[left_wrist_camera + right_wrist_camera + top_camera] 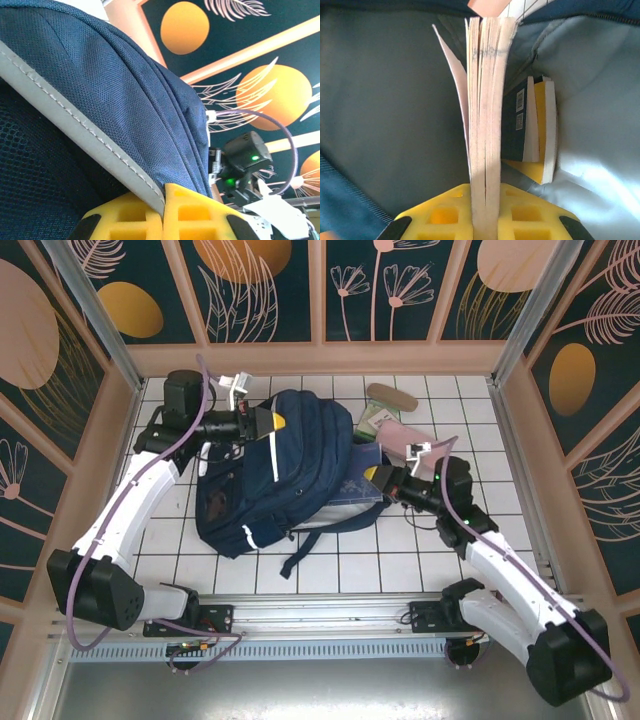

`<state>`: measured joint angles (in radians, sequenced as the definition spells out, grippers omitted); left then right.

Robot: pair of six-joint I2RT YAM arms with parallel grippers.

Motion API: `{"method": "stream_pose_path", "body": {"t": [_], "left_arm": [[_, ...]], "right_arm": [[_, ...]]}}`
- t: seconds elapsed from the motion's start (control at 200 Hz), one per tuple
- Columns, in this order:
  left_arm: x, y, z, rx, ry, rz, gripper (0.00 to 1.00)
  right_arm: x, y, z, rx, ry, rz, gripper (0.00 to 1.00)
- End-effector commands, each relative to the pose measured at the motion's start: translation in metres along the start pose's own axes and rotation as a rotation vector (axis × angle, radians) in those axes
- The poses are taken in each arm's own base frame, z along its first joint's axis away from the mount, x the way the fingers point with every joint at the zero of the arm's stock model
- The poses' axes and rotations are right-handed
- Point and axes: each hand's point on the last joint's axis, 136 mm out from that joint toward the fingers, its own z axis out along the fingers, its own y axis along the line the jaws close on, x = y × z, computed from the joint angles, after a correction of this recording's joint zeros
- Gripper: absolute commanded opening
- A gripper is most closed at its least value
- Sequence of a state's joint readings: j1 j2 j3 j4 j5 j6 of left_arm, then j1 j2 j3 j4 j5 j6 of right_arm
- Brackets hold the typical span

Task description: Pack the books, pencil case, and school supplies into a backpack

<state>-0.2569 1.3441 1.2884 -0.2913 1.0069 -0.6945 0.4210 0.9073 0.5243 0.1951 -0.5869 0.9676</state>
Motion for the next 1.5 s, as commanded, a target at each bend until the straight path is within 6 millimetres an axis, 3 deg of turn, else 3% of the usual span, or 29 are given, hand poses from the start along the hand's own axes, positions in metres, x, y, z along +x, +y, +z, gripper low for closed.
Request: {"method": "stream_pose_path", "body": {"t": [0.0,0.135,0.285,0.525,0.656,0.781,0.876,1.011,1.101,1.286,1.406,1.496], "left_arm": [[-0.026,-0.096,-0.027,0.211,-0.064,0.324,0.00],[-0.029,-0.097,-0.026,0.214,-0.063,0.322,0.00],[-0.029,-0.082,-0.021,0.198,-0.058,0.301,0.00],[-0.027,-0.066,-0.015,0.187,-0.052,0.276,0.00],[-0.030,-0.060,-0.014,0.177,-0.056,0.265,0.00],[-0.034,-0.054,-0.015,0.162,-0.069,0.257,0.00],[-0.037,-0.048,-0.018,0.143,-0.085,0.244,0.00],[-0.037,-0.041,-0.021,0.126,-0.099,0.232,0.00],[-0.037,-0.038,-0.021,0.118,-0.104,0.225,0.00],[-0.038,-0.032,-0.024,0.092,-0.124,0.215,0.00],[-0.038,-0.021,-0.028,0.040,-0.150,0.193,0.00],[-0.037,-0.007,-0.034,-0.030,-0.181,0.175,0.00]], "right_arm": [[-0.017,0.028,0.020,-0.075,-0.072,-0.023,0.00],[-0.015,0.032,0.054,-0.064,-0.068,-0.025,0.00],[-0.012,0.029,0.094,-0.012,-0.072,-0.038,0.00],[0.021,0.022,0.164,0.071,0.012,-0.066,0.00],[0.032,0.002,0.190,0.145,0.017,-0.042,0.07],[0.038,-0.011,0.203,0.174,0.047,-0.025,0.30],[0.036,-0.005,0.198,0.164,0.040,-0.055,0.48],[0.025,0.019,0.179,0.136,0.007,-0.155,0.77],[0.016,0.034,0.158,0.120,-0.035,-0.211,0.88],[0.000,0.030,0.118,0.121,-0.086,-0.212,0.88],[-0.010,0.010,0.092,0.209,-0.136,-0.206,0.84],[-0.029,-0.011,0.065,0.340,-0.231,-0.226,0.82]]}}
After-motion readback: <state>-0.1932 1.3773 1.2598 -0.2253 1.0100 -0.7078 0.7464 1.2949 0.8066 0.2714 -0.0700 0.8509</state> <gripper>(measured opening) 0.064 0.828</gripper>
